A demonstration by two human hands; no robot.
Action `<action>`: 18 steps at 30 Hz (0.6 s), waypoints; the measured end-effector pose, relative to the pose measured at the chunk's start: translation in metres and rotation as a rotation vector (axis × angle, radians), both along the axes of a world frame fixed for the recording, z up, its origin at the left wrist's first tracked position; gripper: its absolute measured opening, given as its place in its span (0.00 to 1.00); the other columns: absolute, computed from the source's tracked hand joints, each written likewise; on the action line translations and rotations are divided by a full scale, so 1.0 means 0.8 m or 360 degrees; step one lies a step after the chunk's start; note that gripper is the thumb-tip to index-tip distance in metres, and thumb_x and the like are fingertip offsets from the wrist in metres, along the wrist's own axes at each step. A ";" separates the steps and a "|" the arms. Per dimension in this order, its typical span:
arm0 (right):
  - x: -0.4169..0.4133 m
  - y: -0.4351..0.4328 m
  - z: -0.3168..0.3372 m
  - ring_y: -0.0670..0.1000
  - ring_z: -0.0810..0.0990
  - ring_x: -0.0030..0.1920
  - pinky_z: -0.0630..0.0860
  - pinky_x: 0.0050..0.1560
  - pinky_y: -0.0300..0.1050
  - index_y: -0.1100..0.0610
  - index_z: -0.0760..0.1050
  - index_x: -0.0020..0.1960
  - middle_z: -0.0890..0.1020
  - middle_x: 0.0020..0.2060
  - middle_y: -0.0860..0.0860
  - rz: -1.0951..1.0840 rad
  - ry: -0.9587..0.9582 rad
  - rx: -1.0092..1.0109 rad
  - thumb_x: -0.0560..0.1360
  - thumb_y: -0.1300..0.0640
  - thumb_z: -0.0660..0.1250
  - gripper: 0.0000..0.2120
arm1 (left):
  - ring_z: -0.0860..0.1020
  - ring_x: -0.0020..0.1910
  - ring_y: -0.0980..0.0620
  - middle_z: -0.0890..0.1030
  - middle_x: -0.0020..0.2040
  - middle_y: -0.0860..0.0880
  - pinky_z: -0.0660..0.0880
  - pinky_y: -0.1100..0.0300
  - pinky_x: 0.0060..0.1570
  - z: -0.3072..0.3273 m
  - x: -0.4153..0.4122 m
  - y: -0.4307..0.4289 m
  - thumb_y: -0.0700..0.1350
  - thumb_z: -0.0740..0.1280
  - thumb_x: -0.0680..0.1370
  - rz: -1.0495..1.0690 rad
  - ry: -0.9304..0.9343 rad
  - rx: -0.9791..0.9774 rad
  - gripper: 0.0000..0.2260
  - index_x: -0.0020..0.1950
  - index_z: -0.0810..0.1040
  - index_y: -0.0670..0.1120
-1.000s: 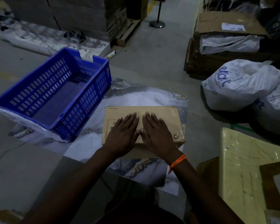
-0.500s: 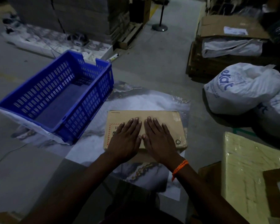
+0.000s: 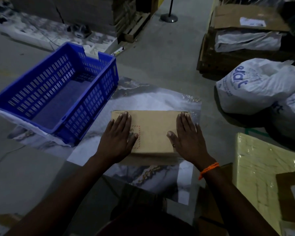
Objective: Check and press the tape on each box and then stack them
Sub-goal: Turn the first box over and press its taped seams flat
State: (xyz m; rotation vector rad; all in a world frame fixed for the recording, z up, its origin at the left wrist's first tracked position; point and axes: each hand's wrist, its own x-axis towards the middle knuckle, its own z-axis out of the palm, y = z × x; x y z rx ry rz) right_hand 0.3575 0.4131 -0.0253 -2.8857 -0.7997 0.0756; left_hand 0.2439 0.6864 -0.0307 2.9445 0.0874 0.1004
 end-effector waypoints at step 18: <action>0.055 -0.015 0.007 0.52 0.84 0.58 0.82 0.58 0.60 0.50 0.71 0.72 0.84 0.61 0.50 -0.0720 0.1011 0.1266 0.61 0.33 0.81 0.46 | 0.77 0.65 0.46 0.77 0.65 0.47 0.76 0.45 0.63 0.026 0.029 0.010 0.59 0.76 0.72 0.0919 0.0096 -0.1308 0.36 0.73 0.64 0.50</action>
